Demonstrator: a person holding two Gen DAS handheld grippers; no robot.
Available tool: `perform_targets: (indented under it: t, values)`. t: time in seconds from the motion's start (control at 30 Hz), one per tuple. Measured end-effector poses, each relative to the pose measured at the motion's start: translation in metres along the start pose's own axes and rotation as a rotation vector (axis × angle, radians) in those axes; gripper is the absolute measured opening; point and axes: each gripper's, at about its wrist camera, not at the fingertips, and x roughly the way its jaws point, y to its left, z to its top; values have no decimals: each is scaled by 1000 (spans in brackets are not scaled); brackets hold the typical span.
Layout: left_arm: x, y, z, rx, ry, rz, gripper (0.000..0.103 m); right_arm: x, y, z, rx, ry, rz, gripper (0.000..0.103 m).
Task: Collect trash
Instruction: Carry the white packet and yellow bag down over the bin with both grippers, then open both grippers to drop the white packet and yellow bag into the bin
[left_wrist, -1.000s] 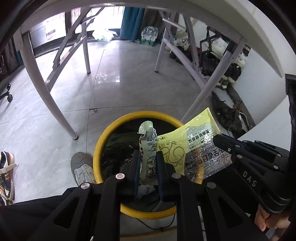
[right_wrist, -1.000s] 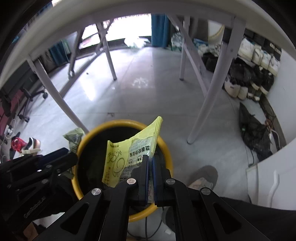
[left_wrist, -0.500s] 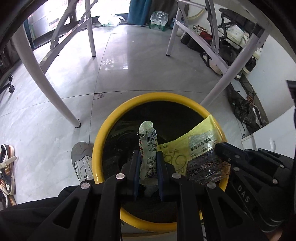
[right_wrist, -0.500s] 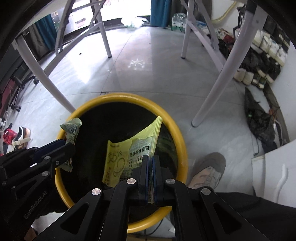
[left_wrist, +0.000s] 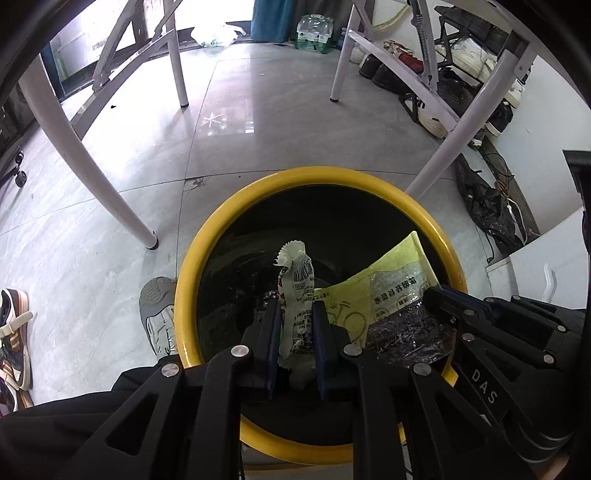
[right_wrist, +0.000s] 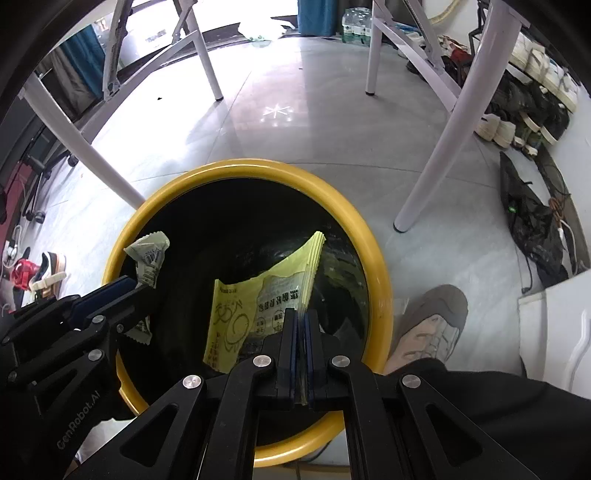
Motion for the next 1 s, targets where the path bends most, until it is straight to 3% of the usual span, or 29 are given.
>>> perform_targets:
  t: [0.63,1.0]
  values:
    - [3,-4,1,7,6,9,12,3,2,-2,2,10,1,4]
    - [2,-5,3,8,4,15,13,1,2,-3,14,6,5,10]
